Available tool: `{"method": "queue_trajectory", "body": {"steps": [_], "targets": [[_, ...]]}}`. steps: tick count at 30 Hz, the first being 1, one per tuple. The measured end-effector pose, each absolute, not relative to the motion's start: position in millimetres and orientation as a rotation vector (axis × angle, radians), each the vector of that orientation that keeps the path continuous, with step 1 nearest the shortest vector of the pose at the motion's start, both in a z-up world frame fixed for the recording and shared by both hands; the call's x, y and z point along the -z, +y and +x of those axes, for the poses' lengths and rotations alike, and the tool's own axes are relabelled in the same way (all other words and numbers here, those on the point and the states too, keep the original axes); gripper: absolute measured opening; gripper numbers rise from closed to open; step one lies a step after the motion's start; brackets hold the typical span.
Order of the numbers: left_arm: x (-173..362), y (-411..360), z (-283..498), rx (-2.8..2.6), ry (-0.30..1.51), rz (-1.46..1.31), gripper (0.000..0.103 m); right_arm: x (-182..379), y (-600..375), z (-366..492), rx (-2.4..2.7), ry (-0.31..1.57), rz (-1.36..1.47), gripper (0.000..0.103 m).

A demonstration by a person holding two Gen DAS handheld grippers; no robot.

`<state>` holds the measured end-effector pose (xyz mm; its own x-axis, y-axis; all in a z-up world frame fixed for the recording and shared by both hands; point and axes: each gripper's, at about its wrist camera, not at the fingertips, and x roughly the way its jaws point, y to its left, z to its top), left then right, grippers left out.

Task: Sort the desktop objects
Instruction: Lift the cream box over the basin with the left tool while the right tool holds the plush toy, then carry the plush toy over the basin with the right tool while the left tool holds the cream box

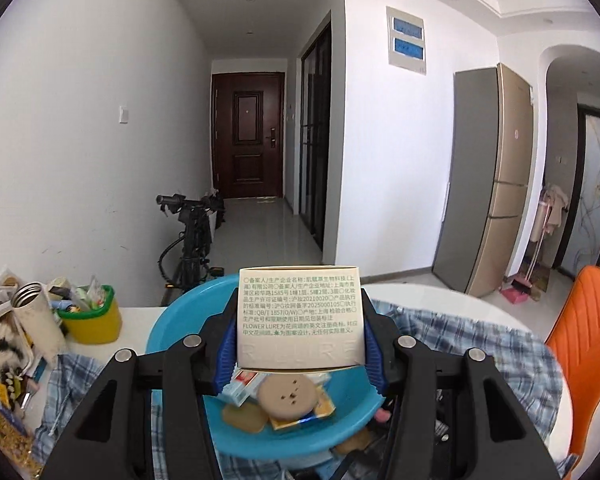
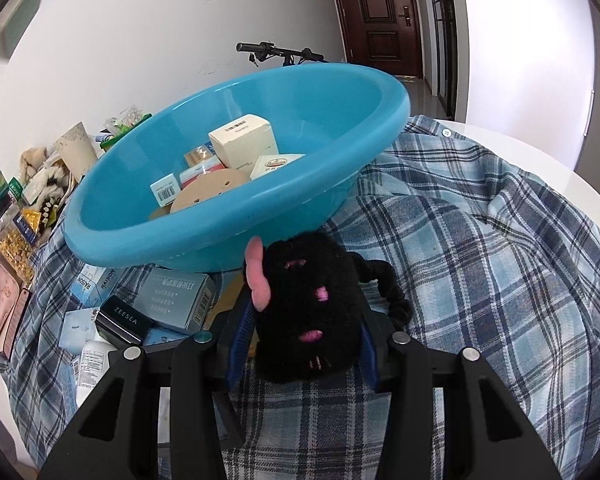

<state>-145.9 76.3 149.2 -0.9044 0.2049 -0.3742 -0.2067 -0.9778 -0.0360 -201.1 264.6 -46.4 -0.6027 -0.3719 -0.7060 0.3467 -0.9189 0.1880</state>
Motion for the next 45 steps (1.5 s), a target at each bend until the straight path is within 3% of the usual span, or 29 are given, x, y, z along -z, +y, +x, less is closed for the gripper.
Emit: {"method": "queue_trajectory", "body": {"steps": [11, 26, 45], "targets": [[-135, 54, -195, -2.906, 0.010, -0.643, 0.054, 55, 262, -205, 2.488, -0.013, 1.146, 0.044], [-117, 13, -205, -2.862, -0.056, -0.715, 0.054, 50, 268, -195, 2.480, 0.045, 1.171, 0.044], [-115, 3, -210, -2.840, -0.077, -0.753, 0.054, -57, 283, -122, 2.543, 0.174, 1.038, 0.044]]}}
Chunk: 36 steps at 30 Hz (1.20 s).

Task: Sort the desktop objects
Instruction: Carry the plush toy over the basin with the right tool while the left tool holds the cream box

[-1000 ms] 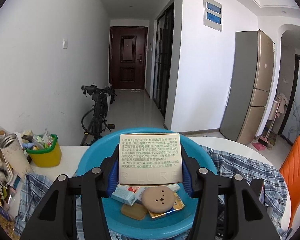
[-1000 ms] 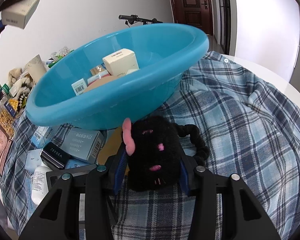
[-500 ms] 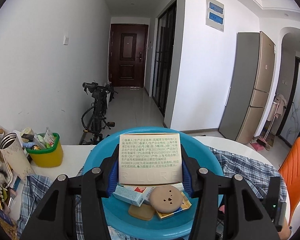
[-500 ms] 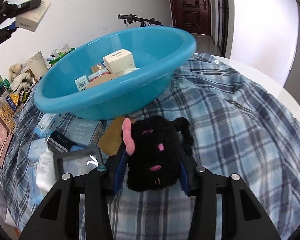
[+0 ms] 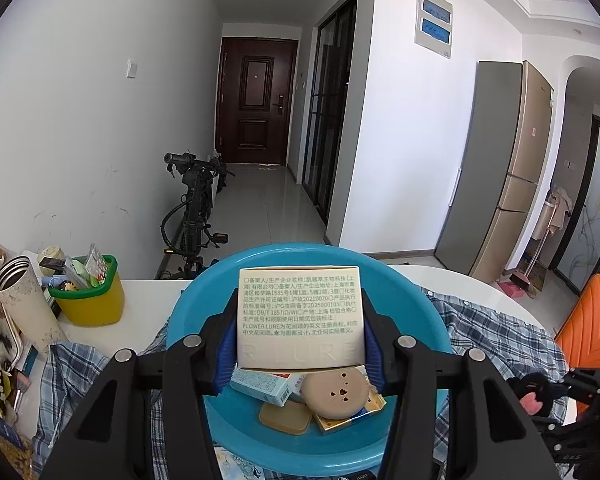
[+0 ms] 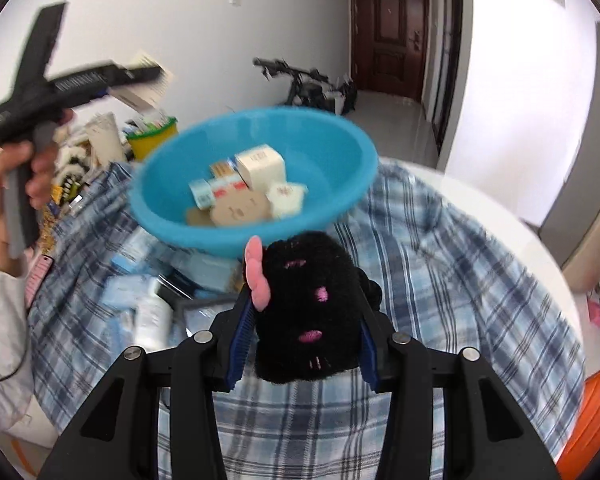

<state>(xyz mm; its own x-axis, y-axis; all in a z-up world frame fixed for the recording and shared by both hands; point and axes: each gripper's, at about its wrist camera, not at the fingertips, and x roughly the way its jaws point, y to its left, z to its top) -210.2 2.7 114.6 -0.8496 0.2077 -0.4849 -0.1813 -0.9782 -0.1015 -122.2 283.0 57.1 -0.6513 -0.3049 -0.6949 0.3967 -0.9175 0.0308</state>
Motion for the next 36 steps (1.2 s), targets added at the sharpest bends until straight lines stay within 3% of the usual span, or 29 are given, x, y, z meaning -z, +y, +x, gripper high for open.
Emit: {"method": "queue_trajectory", "body": {"steps": [16, 36], "targets": [[-127, -19, -205, -2.846, -0.142, -0.720, 0.054, -159, 209, -147, 2.607, 0.233, 0.678, 0.044], [-113, -34, -223, -2.851, -0.203, -0.797, 0.054, -122, 206, -225, 2.469, -0.088, 0.661, 0.044]]}}
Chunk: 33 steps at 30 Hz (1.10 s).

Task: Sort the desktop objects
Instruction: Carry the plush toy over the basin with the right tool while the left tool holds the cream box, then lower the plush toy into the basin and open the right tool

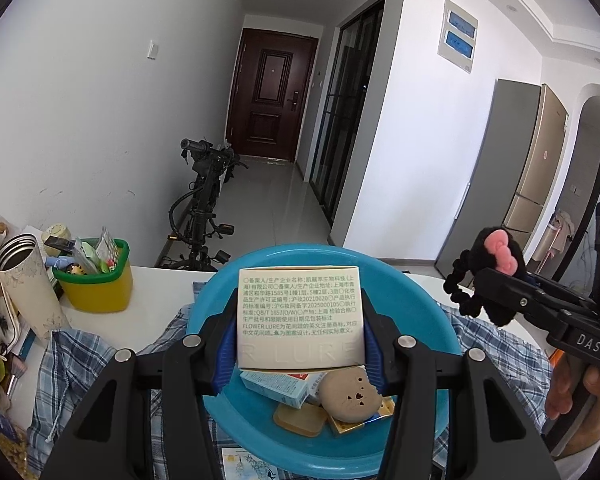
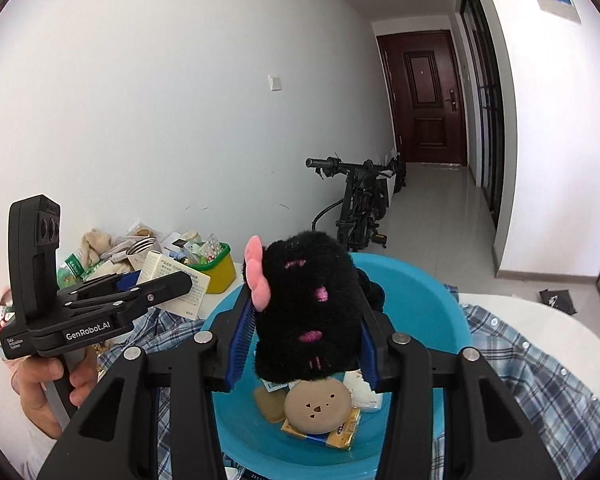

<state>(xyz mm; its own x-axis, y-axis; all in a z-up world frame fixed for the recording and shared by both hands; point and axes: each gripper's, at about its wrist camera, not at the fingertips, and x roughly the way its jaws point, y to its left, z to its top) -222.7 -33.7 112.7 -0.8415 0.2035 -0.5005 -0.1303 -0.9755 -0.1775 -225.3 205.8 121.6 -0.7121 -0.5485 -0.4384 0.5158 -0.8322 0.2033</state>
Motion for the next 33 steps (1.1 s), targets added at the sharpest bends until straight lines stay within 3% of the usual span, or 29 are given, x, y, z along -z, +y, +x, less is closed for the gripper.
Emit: {"method": "queue_trajectory", "body": {"steps": [18, 33], "targets": [[-102, -10, -229, -2.878, -0.065, -0.819, 0.054, -123, 205, -229, 2.523, -0.005, 0.667, 0.044], [-99, -9, -231, -2.897, -0.066, -0.812, 0.054, -119, 201, -229, 2.520, 0.009, 0.698, 0.044]]}}
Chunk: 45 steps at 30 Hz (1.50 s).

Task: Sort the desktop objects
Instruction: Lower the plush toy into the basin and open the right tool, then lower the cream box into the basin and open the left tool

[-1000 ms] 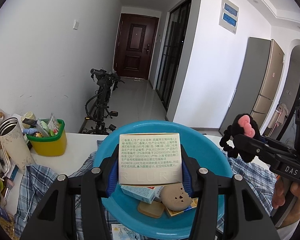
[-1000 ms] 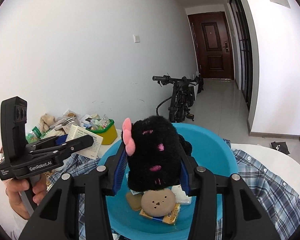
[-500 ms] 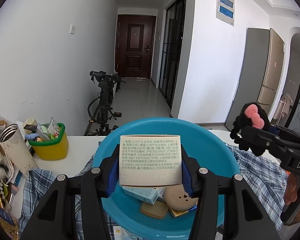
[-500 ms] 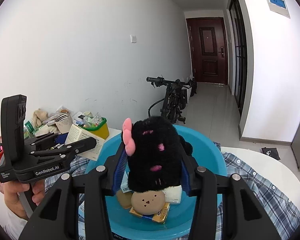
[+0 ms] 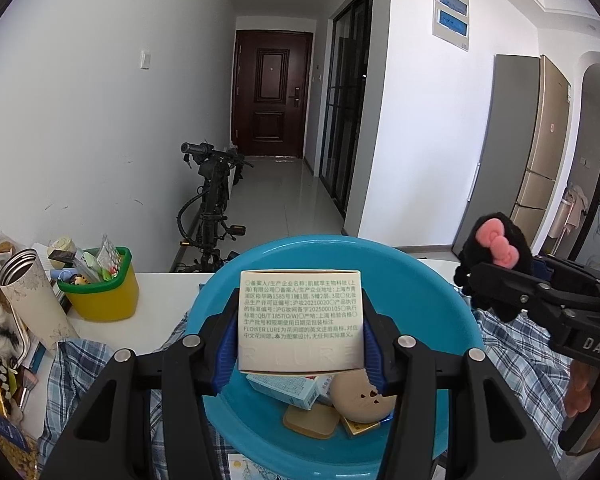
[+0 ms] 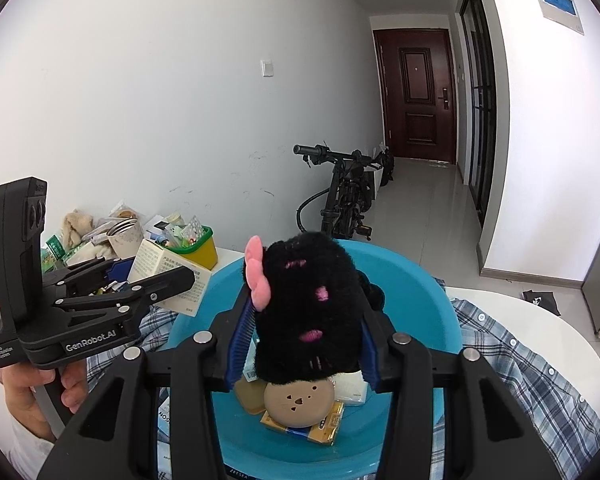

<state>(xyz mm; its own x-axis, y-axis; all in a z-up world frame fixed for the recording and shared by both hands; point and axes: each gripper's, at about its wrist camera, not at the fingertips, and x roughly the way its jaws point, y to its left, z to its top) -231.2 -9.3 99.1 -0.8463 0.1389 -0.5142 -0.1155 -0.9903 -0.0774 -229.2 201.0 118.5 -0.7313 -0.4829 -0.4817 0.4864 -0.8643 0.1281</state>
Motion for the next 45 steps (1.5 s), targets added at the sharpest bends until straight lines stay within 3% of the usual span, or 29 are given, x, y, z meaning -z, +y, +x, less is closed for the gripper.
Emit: {"method": "queue_trajectory", "body": {"steps": [31, 34, 36, 45], "targets": [[-97, -14, -234, -2.900, -0.062, -0.811, 0.054, -107, 190, -236, 2.529, 0.028, 0.743, 0.046], [-96, -12, -234, -2.897, -0.054, -0.817, 0.054, -110, 192, -235, 2.559, 0.024, 0.735, 0.070], [-96, -11, -233, -2.897, -0.049, -0.812, 0.054, -111, 191, -234, 2.578, 0.026, 0.732, 0.103], [-95, -10, -234, -2.898, -0.042, -0.821, 0.054, -119, 191, -227, 2.648, 0.066, 0.727, 0.103]]}}
